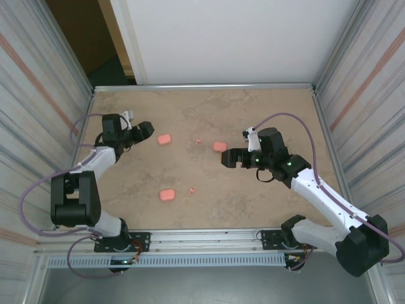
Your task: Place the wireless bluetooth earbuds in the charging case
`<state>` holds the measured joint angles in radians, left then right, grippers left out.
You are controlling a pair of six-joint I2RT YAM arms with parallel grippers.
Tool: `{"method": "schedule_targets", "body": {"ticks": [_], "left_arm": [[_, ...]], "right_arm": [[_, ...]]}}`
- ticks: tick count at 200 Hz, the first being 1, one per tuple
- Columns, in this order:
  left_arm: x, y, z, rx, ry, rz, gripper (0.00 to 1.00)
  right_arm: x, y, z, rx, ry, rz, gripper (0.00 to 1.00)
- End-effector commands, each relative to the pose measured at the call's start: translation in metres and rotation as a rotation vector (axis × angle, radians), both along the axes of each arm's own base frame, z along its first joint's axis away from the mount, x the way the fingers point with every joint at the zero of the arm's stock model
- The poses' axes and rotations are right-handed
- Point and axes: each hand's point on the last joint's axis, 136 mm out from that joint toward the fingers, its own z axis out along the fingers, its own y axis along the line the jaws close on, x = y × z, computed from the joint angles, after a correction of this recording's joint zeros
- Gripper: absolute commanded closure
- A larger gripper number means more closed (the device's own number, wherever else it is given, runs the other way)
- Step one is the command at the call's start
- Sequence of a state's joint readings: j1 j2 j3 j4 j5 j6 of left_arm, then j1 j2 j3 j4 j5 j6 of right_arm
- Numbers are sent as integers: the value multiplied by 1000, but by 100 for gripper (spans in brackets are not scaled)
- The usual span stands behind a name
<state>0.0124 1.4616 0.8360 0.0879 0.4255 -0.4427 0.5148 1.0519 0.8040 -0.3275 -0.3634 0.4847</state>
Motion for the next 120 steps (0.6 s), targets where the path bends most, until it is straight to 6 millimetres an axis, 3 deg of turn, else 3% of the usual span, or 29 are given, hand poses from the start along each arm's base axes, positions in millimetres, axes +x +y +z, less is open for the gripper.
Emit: {"method": "schedule_targets", "body": {"ticks": [1,29,120], "left_arm": [[-12,1,23,23,-51,-23,26],[-22,4,40,21,-93,-15,25],[-69,11,64,28,-134,24,21]], "right_arm": [[4,0,23,17,-60,13,1],[4,4,26,28,-71,31,0],[-2,5,27,37,-86,53,1]]}}
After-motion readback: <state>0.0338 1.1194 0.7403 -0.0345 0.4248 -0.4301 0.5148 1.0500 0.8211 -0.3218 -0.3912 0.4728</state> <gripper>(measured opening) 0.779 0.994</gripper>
